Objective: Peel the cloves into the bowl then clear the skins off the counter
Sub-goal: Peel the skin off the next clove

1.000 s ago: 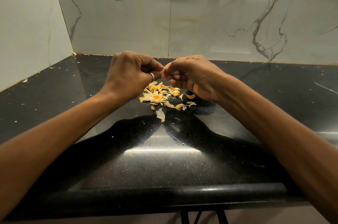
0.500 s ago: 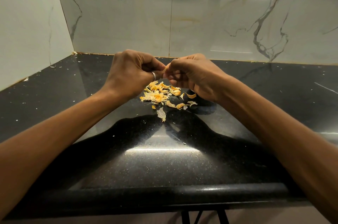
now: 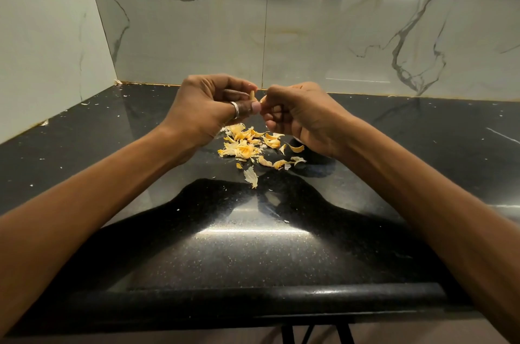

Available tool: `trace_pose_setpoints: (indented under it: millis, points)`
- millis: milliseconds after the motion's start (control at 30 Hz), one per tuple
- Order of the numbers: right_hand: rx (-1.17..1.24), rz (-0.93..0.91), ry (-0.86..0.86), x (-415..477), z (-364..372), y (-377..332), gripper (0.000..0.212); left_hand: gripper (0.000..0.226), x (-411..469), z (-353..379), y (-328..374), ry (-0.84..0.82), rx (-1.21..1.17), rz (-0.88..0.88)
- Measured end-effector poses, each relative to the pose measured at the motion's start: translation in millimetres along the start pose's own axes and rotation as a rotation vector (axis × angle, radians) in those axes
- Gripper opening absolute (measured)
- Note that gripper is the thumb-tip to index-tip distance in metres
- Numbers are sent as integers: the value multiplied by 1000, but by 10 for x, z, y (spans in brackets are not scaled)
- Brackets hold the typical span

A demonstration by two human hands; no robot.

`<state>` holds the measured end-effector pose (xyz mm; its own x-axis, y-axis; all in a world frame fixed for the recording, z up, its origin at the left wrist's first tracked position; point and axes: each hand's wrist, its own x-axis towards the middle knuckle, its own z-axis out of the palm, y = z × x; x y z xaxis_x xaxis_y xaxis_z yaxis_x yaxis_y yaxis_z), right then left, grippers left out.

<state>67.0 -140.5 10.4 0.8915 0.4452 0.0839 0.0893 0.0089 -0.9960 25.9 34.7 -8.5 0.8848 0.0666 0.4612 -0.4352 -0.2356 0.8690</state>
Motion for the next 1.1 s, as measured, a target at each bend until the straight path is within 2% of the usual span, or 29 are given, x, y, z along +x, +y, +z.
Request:
trace_pose_setpoints:
  millis: [200,467,633,900,1100]
  points:
    - [-67,-78,41,22,-29,-9,12,32,-5,0,2,20,28,-35]
    - [-231,-244,41,27,-58,12,10,17,-29,12,30,10,-28,-67]
    - [-277,-270,36,31,-71,17,11,13,-11,7,15,16,-66,-84]
    - [-345,-284,32,16,-71,18,11,13,-31,20,17,11,23,-58]
    - [-355,-292,42,25,-49,52,11,13,-20,21,-20,14,194,-28]
